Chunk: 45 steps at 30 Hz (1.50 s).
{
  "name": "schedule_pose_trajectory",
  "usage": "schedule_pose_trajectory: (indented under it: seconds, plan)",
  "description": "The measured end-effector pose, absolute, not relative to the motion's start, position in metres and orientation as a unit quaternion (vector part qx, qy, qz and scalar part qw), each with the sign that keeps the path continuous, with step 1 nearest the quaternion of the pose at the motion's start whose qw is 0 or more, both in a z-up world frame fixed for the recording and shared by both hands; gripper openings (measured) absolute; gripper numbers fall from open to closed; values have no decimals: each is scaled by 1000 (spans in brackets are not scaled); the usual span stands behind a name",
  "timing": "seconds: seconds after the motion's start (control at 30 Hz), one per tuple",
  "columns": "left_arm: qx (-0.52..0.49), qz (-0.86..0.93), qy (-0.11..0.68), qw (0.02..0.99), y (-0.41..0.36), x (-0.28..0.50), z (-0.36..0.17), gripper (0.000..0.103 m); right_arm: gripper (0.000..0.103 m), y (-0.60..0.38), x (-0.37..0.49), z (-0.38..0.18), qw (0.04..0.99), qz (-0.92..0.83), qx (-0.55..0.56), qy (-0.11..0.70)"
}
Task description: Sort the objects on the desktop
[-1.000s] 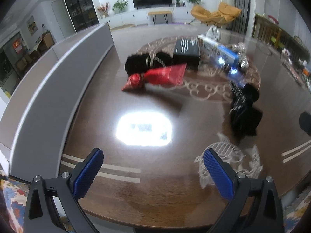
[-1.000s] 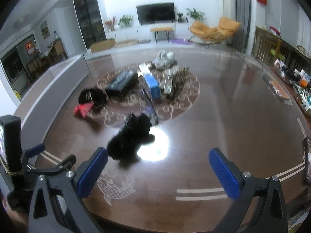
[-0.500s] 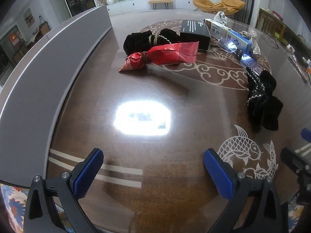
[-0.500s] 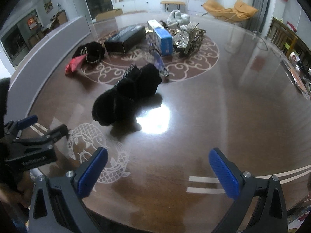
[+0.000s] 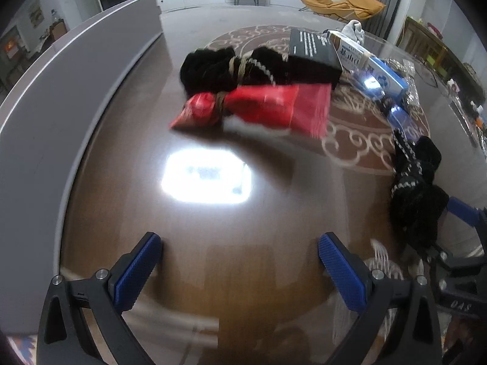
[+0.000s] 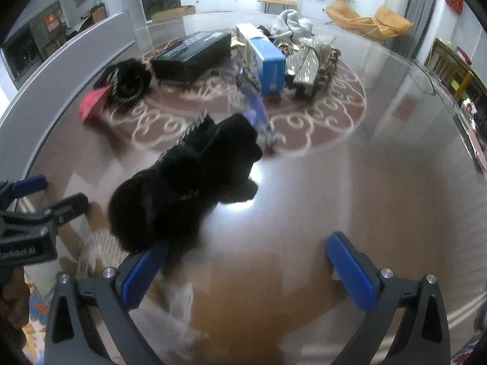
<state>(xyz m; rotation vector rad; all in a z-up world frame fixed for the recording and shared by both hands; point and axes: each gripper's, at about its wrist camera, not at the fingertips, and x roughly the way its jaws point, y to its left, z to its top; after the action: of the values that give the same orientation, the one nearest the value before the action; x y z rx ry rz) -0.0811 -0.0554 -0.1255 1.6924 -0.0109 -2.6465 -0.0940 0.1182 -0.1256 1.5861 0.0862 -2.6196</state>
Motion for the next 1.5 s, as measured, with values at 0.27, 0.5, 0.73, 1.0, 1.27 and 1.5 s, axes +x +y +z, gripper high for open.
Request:
schedule_pose_trajectory:
  seconds: [0.27,0.5,0.73,1.0,1.27,1.5]
  plan:
    - [513,-859,-9,-12,-51,-138,-127,103,103,133,-147,-125,18,-866,500,15]
    - [483,-875,-17,-31,-53,-152,-128,103,103,136,-148,-128,17,-887,461,13]
    - [465,-885,-16,-33,-59,-153,-128,103,103,134,-146,-128,16,-889,458,11]
    - [459,-888,-17,-32,-54,-161,-134,103,103,134,-144,-129,16,-889,458,12]
    - [458,-888,-17,-32,-55,-158,-134,103,103,134,-144,-129,15,-889,457,12]
    - [458,-888,-16,-32,-56,-158,-134,103,103,135,-144,-129,15,-889,457,12]
